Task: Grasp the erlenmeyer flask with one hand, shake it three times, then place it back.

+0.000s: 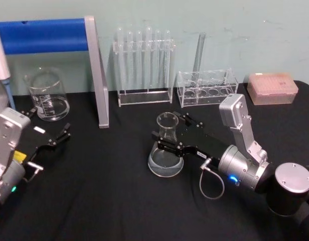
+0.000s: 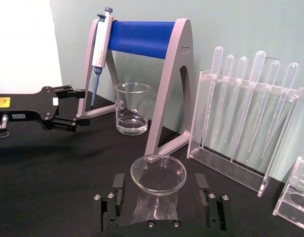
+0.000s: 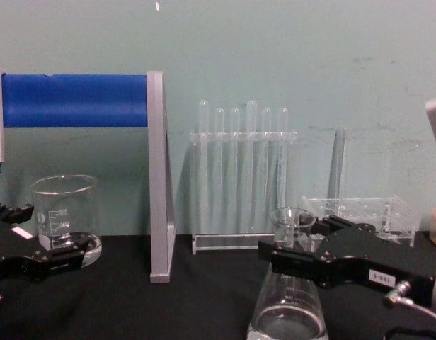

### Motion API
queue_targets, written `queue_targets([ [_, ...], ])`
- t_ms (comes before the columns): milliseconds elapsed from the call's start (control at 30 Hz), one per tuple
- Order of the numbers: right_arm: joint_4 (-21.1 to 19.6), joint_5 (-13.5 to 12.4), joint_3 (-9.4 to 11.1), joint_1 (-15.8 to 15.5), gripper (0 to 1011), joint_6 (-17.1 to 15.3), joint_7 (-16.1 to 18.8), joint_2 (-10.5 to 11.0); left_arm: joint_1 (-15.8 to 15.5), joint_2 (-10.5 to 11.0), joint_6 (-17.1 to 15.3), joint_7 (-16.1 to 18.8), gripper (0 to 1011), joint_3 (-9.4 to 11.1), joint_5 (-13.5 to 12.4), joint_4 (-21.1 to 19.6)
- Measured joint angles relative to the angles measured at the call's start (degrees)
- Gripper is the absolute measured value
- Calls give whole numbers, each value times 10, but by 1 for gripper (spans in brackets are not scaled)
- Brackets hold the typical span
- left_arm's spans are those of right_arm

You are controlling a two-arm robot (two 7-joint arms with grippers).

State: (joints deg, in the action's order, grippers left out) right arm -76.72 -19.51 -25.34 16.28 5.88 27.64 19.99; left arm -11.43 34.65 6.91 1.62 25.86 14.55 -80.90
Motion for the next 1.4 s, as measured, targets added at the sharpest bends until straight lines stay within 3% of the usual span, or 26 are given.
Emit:
queue_targets([
  [567,-1,-1,0,-1,453,0,0,0,0,0,0,0,1001,0,0,0],
  [933,-7,-1,6,-3,449,0,-2,0,0,0,0,0,1001,0,0,0],
  [1233,-58,-18,31,-8,449,-13,-13,1,0,0,0,0,1001,0,0,0],
  [1400,-97,-24,42,-9,449,-39,-28,6,0,0,0,0,1001,0,0,0],
])
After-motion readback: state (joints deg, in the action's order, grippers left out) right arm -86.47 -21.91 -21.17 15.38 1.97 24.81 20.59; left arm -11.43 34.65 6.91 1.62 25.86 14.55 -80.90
